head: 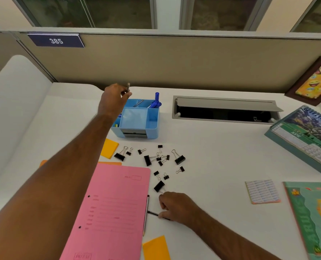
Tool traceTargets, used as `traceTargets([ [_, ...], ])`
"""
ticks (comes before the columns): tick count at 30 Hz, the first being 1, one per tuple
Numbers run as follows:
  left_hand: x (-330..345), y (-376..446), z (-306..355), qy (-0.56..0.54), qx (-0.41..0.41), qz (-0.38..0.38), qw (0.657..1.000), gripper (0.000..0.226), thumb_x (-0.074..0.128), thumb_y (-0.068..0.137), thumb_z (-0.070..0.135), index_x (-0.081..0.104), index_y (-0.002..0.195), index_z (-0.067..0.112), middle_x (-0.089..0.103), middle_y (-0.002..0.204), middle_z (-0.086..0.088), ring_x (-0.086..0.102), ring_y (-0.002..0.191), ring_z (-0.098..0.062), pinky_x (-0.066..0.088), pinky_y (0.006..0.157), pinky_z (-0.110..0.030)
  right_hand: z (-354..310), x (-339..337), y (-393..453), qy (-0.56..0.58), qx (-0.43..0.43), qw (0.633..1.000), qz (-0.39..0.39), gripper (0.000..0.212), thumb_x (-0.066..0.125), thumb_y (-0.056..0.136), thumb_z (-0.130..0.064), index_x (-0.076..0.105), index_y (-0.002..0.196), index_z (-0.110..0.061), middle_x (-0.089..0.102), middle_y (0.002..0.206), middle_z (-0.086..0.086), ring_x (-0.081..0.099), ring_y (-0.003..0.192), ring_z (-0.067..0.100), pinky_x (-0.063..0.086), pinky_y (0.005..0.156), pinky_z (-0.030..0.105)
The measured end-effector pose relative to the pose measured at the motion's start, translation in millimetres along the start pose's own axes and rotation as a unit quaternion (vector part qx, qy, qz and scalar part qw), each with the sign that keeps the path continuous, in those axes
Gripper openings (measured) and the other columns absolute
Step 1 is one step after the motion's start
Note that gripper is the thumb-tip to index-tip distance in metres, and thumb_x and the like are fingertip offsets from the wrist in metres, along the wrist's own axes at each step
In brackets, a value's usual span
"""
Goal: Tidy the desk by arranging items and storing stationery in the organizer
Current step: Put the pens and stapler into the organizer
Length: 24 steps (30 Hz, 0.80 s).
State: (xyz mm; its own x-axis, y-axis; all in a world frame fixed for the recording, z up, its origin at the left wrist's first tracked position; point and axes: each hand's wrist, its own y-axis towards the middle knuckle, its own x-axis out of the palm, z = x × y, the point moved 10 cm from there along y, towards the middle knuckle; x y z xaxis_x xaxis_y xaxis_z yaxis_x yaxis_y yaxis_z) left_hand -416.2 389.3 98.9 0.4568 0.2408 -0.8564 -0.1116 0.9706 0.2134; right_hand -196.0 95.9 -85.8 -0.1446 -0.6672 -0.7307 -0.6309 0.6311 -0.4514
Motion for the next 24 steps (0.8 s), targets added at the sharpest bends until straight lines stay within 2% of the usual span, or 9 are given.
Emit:
traceTargets([
  [2,10.5,-0.6,-3.9,0.003,-0.014,-0.023,1.000,0.027,0.066,0.099,0.030,0.077,0.109,0.007,0.075,0.103,-0.010,0.063,0.085,-0.016,0.052,0.079,-0.032,-1.2,0.1,0.4,0.001,-0.007,1.000,0.006,0.032,0.068,0.092,-0.043,0.056,0.102,-0.015,0.052,0.091,-0.001,0.046,0.078,0.015,0.034,0.068,0.030],
  [5,24.7,-4.5,-10.9,0.012,-0.035,-0.046,0.998,0.026,0.066,0.099,0.031,0.077,0.108,0.008,0.075,0.102,-0.010,0.067,0.087,-0.020,0.058,0.079,-0.037,-3.9,0.0,-0.3,-0.009,-0.020,1.000,0.014,0.030,0.062,0.096,-0.040,0.055,0.107,-0.014,0.062,0.101,0.006,0.045,0.079,0.014,0.033,0.068,0.030],
  [9,39.4,-13.4,-18.8,0.020,-0.049,-0.073,0.996,0.033,0.064,0.101,0.031,0.071,0.124,0.009,0.073,0.119,-0.013,0.067,0.103,-0.023,0.056,0.083,-0.035,-7.6,-1.2,-2.2,-0.024,-0.028,0.999,0.026,0.035,0.056,0.098,-0.047,0.053,0.107,-0.013,0.062,0.101,0.007,0.046,0.077,0.015,0.035,0.067,0.031],
  [12,42.3,-18.6,-24.7,0.000,-0.065,-0.067,0.996,0.037,0.064,0.101,0.030,0.067,0.132,0.011,0.070,0.126,-0.013,0.067,0.110,-0.024,0.059,0.090,-0.040,-10.0,2.2,-2.2,-0.045,-0.035,0.998,0.007,0.038,0.060,0.095,-0.049,0.053,0.107,-0.013,0.061,0.105,0.008,0.054,0.085,0.023,0.036,0.069,0.033],
  [15,39.9,-23.5,-24.6,-0.013,-0.062,-0.049,0.997,0.037,0.066,0.100,0.031,0.067,0.132,0.011,0.071,0.126,-0.011,0.067,0.109,-0.022,0.058,0.091,-0.037,-11.8,6.2,-0.9,-0.065,-0.034,0.997,-0.010,0.037,0.063,0.095,-0.043,0.055,0.108,-0.010,0.059,0.109,0.011,0.059,0.095,0.028,0.037,0.071,0.035],
  [19,32.4,-36.8,-21.3,-0.036,-0.063,-0.006,0.997,0.037,0.067,0.098,0.033,0.069,0.128,0.011,0.073,0.115,-0.006,0.066,0.104,-0.019,0.058,0.091,-0.037,-10.2,8.1,-0.4,-0.076,-0.016,0.997,-0.014,0.031,0.059,0.098,-0.034,0.060,0.110,-0.006,0.059,0.112,0.014,0.060,0.100,0.031,0.036,0.071,0.035],
  [20,32.0,-42.3,-20.8,-0.046,-0.068,-0.001,0.997,0.037,0.067,0.098,0.034,0.069,0.128,0.012,0.073,0.111,-0.005,0.066,0.102,-0.019,0.057,0.089,-0.035,-8.7,7.9,-1.4,-0.078,-0.009,0.997,-0.015,0.030,0.058,0.098,-0.033,0.060,0.110,-0.006,0.060,0.112,0.014,0.060,0.100,0.032,0.036,0.071,0.035],
  [24,28.6,-72.4,-15.3,-0.134,-0.113,0.014,0.984,0.035,0.070,0.096,0.037,0.072,0.123,0.015,0.070,0.102,0.002,0.064,0.092,-0.010,0.046,0.074,-0.012,-1.1,1.8,-7.3,-0.060,0.015,0.998,-0.010,0.028,0.058,0.095,-0.030,0.062,0.107,-0.005,0.061,0.107,0.014,0.061,0.092,0.029,0.037,0.069,0.032],
])
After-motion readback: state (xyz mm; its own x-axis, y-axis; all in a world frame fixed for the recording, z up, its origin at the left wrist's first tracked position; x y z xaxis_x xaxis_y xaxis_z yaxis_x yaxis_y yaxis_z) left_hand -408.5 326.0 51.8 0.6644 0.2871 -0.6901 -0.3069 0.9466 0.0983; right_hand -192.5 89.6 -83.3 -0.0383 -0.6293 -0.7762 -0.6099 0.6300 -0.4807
